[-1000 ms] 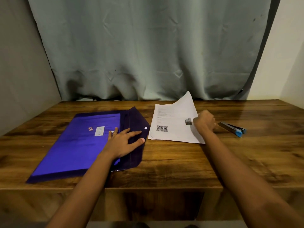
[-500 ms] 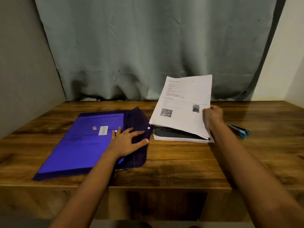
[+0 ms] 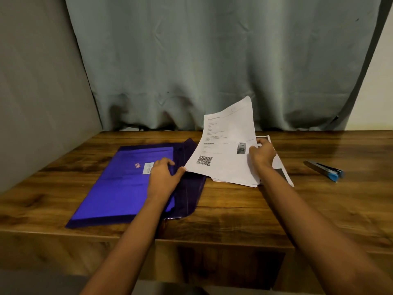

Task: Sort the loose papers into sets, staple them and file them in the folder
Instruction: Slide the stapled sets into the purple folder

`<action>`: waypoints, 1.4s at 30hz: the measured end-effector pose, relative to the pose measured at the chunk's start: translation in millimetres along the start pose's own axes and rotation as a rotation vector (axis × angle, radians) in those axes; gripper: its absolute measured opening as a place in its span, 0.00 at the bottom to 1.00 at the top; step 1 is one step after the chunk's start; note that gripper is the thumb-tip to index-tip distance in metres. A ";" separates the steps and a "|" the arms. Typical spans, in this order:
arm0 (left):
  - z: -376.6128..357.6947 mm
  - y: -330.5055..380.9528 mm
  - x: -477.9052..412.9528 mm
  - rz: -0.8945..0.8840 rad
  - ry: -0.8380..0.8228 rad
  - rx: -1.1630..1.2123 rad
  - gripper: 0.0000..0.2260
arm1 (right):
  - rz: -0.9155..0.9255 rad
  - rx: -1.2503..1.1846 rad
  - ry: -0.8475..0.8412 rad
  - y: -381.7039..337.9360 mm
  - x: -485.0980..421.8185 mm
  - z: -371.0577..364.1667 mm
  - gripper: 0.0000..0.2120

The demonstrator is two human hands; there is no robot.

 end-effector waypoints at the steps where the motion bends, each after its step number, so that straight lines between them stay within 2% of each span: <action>1: 3.1 -2.0 -0.1 0.029 0.027 -0.042 0.17 | 0.014 0.017 0.003 -1.3 1.6 0.3 0.16; 6: 7.8 -0.4 1.5 0.132 0.032 -0.166 0.16 | 0.049 0.060 0.006 -4.8 5.7 -1.1 0.16; 11: 6.4 7.2 -1.5 0.121 0.043 -0.235 0.11 | 0.075 0.089 -0.007 -6.9 9.3 -2.2 0.17; 13: 9.0 9.9 -1.6 0.107 0.075 -0.250 0.14 | 0.078 0.096 -0.016 -6.1 11.1 -4.1 0.17; 16: 16.9 12.7 0.3 0.090 0.137 -0.212 0.18 | 0.023 0.065 -0.034 -2.6 14.8 -7.4 0.17; 20: 22.0 10.3 1.5 0.069 0.176 -0.142 0.15 | -0.074 0.033 -0.061 3.8 20.3 -11.2 0.15; 29: 26.2 3.9 1.2 0.084 0.201 -0.067 0.18 | -0.222 0.004 -0.090 14.6 24.9 -15.3 0.12; 34: 25.8 0.5 -0.5 0.090 0.205 -0.051 0.15 | -0.303 -0.059 -0.108 20.7 21.7 -18.0 0.13; 42: 27.5 0.4 1.5 0.089 0.196 -0.025 0.19 | -0.400 -0.086 -0.117 24.7 19.6 -15.7 0.14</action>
Point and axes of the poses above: each hand's wrist, its own x-axis away from the middle knuckle, its own z-axis out of the back of the hand, y = z × x, the point moved 5 cm from there along -x, towards the middle knuckle, and after that the axes turned 4 degrees about -z, right-handed, at the moved point
